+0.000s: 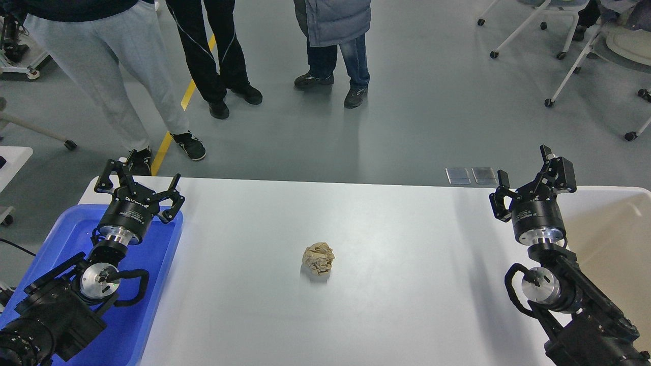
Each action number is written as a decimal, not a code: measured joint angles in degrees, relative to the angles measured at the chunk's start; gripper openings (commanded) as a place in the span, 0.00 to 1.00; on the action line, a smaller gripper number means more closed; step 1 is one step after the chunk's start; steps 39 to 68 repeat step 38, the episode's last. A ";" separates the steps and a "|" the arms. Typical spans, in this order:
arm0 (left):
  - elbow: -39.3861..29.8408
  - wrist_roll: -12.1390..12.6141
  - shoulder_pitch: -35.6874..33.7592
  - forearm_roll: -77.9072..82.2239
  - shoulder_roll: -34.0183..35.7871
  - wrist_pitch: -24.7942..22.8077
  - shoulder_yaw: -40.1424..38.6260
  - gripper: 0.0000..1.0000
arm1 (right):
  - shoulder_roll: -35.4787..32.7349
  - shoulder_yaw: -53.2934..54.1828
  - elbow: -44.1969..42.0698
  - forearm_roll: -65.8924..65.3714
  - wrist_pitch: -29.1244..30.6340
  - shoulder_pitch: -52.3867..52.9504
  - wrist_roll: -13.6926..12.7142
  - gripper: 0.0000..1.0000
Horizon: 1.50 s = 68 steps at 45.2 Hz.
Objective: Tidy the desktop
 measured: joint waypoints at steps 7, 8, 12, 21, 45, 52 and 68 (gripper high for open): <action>0.00 0.00 0.00 0.00 0.00 0.00 0.00 1.00 | -0.16 -2.27 -1.85 -0.21 0.81 0.25 0.31 0.99; 0.00 0.00 0.00 0.00 0.00 0.00 0.00 1.00 | -0.21 -2.62 -2.17 -0.22 0.99 0.41 0.32 0.99; 0.00 0.00 0.00 0.00 0.00 0.00 0.00 1.00 | -0.51 -4.36 -4.46 -0.28 2.34 1.22 0.38 0.99; 0.00 0.00 0.00 0.00 0.00 0.00 0.00 1.00 | -1.54 -6.89 -10.40 -0.27 6.52 3.67 0.43 0.99; 0.00 0.00 0.00 0.00 0.00 0.00 0.00 1.00 | -2.02 -7.92 -15.58 1.52 8.96 6.62 0.54 0.99; 0.00 0.00 0.00 0.00 0.00 0.00 0.00 1.00 | -2.02 -7.92 -15.58 1.52 8.96 6.62 0.54 0.99; 0.00 0.00 0.00 0.00 0.00 0.00 0.00 1.00 | -2.02 -7.92 -15.58 1.52 8.96 6.62 0.54 0.99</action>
